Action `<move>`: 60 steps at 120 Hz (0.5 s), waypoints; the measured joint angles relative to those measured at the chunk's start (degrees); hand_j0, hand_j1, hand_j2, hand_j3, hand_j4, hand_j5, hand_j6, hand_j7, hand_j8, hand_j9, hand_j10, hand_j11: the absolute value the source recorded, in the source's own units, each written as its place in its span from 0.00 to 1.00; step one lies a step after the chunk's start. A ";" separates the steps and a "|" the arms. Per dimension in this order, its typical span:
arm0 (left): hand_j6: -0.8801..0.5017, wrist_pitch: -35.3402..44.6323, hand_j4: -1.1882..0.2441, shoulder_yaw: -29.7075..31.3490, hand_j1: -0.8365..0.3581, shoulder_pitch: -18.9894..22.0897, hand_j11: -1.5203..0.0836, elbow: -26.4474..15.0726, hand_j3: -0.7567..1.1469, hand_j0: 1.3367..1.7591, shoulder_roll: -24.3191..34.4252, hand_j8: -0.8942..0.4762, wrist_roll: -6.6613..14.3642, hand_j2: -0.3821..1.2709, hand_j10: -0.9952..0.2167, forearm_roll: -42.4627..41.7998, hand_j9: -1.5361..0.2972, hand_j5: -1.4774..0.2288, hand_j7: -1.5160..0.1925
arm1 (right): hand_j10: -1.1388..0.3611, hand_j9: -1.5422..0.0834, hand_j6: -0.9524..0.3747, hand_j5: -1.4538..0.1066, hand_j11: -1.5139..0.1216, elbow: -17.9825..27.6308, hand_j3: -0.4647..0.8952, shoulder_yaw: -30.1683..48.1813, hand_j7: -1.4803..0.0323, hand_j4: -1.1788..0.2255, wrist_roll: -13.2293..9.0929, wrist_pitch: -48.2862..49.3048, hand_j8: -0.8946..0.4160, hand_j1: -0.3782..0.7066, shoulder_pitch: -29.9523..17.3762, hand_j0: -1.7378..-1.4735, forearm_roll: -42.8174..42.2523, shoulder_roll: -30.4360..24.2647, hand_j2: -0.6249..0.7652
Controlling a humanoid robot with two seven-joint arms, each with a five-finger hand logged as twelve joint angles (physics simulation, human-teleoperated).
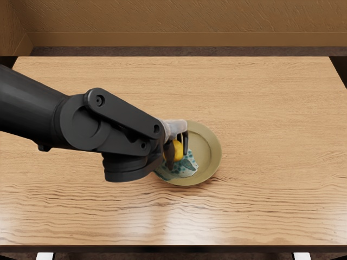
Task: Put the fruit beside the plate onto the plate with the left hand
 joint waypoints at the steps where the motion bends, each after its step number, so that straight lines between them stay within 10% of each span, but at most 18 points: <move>1: 0.35 -0.08 0.23 0.00 0.44 0.00 0.21 0.08 0.40 0.74 0.00 0.33 0.00 0.45 0.24 -0.01 0.22 0.22 0.24 | 0.74 0.93 0.70 0.91 0.91 0.00 0.34 0.00 0.96 0.82 0.00 0.00 0.66 0.05 0.00 0.30 -0.01 0.00 0.45; 28: 0.34 -0.86 0.26 -0.03 0.47 0.05 0.41 1.45 0.40 0.75 0.00 0.30 0.08 0.36 0.33 -0.16 0.38 0.38 0.40 | 0.74 0.93 0.70 0.91 0.91 -0.01 0.34 0.00 0.96 0.82 0.01 0.00 0.66 0.05 -0.01 0.30 -0.01 0.00 0.45; 60: 0.38 -0.89 0.51 -0.02 0.61 0.01 0.61 2.08 0.40 0.76 0.00 0.38 0.09 0.29 0.49 -0.22 0.54 0.55 0.57 | 0.74 0.93 0.70 0.91 0.91 -0.01 0.34 0.00 0.96 0.82 0.01 0.00 0.66 0.05 0.00 0.30 0.01 0.00 0.45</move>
